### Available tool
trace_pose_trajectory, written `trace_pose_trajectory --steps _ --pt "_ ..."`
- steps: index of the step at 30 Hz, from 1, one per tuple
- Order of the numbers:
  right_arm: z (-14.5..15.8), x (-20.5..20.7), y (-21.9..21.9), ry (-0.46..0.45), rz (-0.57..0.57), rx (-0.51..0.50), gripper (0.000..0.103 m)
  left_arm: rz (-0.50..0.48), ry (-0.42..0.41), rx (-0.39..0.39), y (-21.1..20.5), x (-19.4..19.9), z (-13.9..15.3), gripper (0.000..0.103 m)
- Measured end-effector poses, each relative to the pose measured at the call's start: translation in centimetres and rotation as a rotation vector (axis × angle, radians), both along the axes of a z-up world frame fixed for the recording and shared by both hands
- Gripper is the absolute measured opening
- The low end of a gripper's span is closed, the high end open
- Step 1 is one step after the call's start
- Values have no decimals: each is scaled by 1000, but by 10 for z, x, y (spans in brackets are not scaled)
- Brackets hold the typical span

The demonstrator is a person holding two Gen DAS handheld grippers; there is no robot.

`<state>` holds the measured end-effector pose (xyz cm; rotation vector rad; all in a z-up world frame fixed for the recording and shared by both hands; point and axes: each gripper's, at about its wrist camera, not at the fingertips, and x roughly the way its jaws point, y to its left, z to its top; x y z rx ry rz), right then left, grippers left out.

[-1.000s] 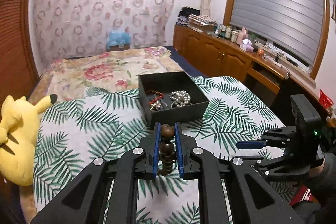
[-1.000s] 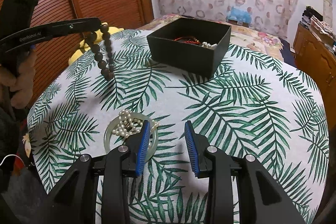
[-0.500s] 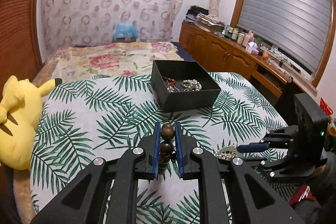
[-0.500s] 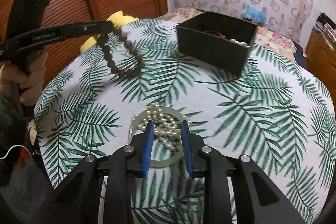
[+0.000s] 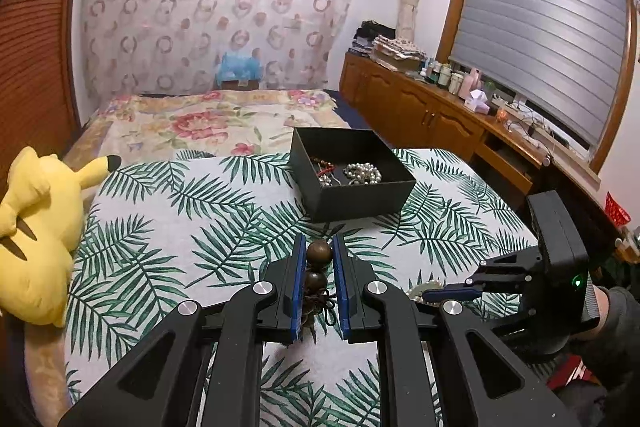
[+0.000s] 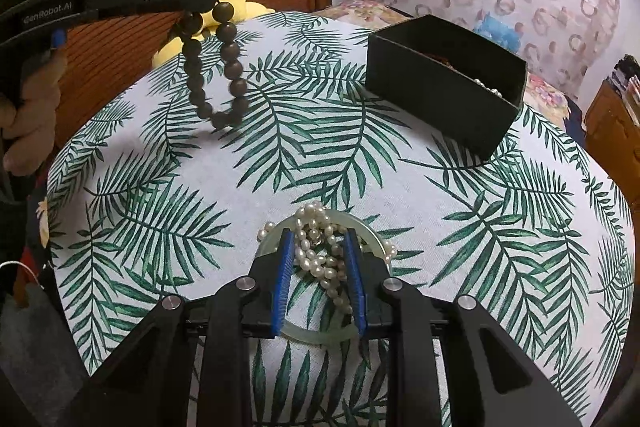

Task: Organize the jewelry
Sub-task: 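Grasp the pearl strand on the jade bangle with the right tool, then carry the beads with the left tool while the right tool carries pearls to the box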

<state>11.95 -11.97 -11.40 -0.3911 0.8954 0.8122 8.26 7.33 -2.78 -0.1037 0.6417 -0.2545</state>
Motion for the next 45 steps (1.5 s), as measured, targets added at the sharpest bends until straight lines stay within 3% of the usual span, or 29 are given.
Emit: trace_pose_trajectory --steps 2,10,12,24,37,45 --pt "0 0 -3 -3 -8 -7 11 -1 1 -1 0 0 0 12" --pt "19 0 -23 -34 -52 71 10 -13 2 1 -6 -2 2 12" --pt "29 3 -29 -45 -64 98 4 -14 2 1 -7 -2 1 12" --pt "76 15 -48 -143 -103 154 4 -36 -12 6 -17 -1 9 12" --pt "154 20 -62 -305 -116 237 4 -64 -86 19 -31 6 43 12" --pt "183 34 -69 -349 -123 259 4 -70 -129 30 -33 20 72 12"
